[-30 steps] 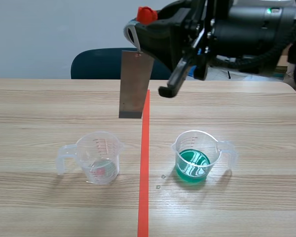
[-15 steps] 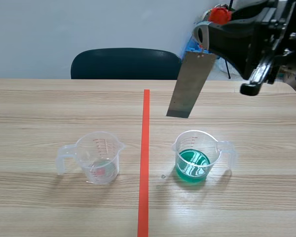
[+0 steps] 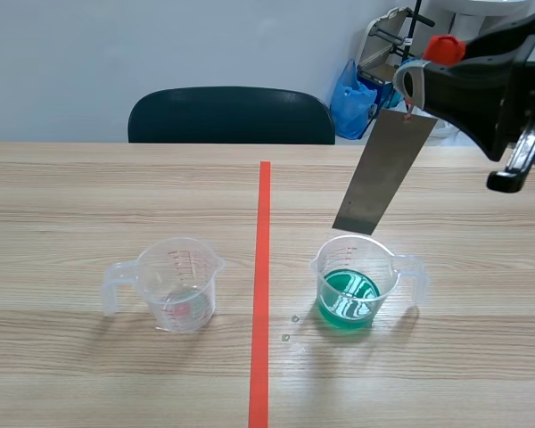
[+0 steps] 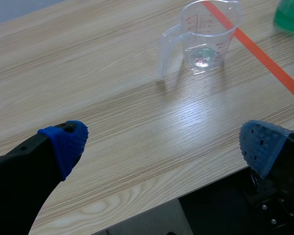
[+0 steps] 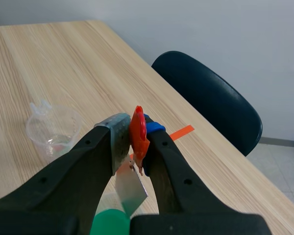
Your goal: Do the redox reaction experiment
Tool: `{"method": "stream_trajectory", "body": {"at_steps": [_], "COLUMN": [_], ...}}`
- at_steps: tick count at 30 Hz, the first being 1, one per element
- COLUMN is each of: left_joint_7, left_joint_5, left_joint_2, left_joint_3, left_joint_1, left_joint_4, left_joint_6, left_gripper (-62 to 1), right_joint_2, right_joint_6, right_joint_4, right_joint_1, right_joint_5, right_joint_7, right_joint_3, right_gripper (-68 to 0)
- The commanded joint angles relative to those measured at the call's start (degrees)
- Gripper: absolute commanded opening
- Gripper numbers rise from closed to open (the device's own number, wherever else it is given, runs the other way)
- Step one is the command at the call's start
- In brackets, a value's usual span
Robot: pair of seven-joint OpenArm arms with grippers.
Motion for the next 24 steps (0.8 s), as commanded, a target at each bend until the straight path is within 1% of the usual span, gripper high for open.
{"method": "stream_trajectory", "body": {"at_steps": [1, 4, 6, 24], "left_joint_7": [-0.94, -0.94, -0.94, -0.9], "left_joint_5": [-0.76, -0.76, -0.76, -0.76], "left_joint_2": [0.13, 0.13, 0.13, 0.13], "left_joint_3": [0.28, 0.28, 0.28, 0.28], "left_joint_1": [0.07, 0.07, 0.07, 0.07], "left_joint_4": [0.83, 0.83, 0.83, 0.83], "left_joint_6": [-0.04, -0.04, -0.04, -0.04], "left_gripper": [1.4, 1.4, 1.4, 1.4], "right_joint_2": [0.28, 0.28, 0.28, 0.28], "right_joint_6": [-0.04, -0.39, -1.81, -1.79], "right_joint_4": [0.79, 0.59, 0.57, 0.52], "right_joint_1": [0.37, 0.11, -0.28, -1.22], "right_joint_5": [1.01, 1.01, 0.96, 0.76], "right_joint_7": [0.85, 0.74, 0.57, -1.99], "right_joint_3": [0.28, 0.28, 0.28, 0.28], "right_gripper": [-65.5, -65.5, -65.6, -65.5]}}
